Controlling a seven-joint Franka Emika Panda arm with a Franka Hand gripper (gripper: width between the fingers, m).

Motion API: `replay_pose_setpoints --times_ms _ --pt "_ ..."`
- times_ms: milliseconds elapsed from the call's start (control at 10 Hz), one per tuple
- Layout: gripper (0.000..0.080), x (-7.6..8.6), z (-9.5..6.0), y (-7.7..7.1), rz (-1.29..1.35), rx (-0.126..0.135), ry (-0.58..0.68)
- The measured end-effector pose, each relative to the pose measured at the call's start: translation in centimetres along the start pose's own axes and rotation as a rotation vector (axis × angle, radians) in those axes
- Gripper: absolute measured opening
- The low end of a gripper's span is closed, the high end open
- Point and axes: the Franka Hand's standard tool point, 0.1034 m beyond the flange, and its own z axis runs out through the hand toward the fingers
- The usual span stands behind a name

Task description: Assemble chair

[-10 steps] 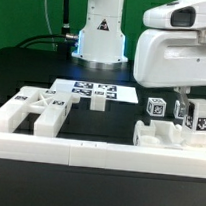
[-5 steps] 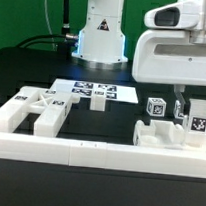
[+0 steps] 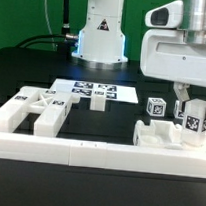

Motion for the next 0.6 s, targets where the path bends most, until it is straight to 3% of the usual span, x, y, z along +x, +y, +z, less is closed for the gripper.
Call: replay_pose_setpoints --times_ms 300,500,600 --pt "0.0285 0.08 0.02 0.03 0.276 0.001 -0.015" --pt "0.0285 0.12 0.02 0.05 0.235 0.003 -0.018" --pt "0.0459 0.18 0.01 0.08 0.187 0.004 -0.017"
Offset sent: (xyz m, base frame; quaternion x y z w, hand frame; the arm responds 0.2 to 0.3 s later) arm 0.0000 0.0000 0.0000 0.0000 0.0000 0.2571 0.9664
